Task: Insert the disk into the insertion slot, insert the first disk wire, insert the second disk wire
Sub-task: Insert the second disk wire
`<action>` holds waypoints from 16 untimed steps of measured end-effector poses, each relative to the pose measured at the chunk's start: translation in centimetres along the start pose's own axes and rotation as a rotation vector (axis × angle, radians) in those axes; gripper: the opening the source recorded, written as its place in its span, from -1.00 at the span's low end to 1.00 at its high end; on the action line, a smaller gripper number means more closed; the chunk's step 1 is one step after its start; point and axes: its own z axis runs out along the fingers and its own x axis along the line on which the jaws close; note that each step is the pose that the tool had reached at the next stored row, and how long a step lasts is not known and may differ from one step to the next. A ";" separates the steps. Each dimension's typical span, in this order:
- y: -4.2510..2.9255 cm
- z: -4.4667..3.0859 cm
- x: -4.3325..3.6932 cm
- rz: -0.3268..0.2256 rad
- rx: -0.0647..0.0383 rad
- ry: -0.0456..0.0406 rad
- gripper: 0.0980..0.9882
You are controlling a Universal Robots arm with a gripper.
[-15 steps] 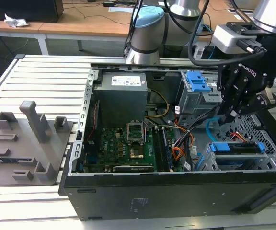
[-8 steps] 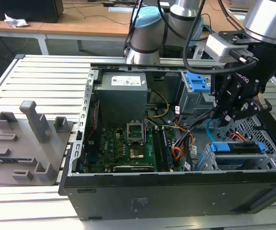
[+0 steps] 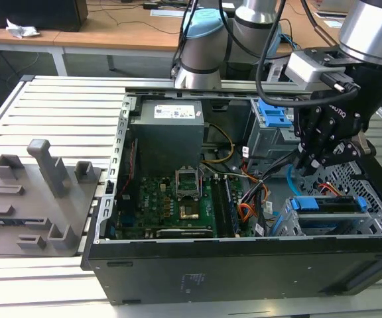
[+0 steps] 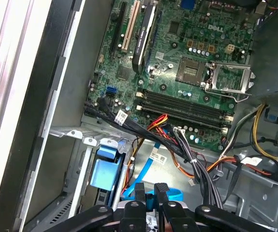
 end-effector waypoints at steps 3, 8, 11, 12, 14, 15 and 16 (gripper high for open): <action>-0.01 0.00 0.00 0.000 0.000 0.0001 -0.78; -0.02 0.01 0.04 0.000 0.000 0.0006 -0.47; 0.16 0.05 0.77 0.001 -0.003 0.0139 -0.47; 0.23 0.06 1.02 0.001 -0.004 0.0145 -0.47; 0.32 0.08 1.44 0.001 -0.004 0.0145 -0.47; 0.36 0.10 1.60 0.001 -0.004 0.0142 -0.47; 0.36 0.09 1.60 0.001 -0.003 0.0136 -0.51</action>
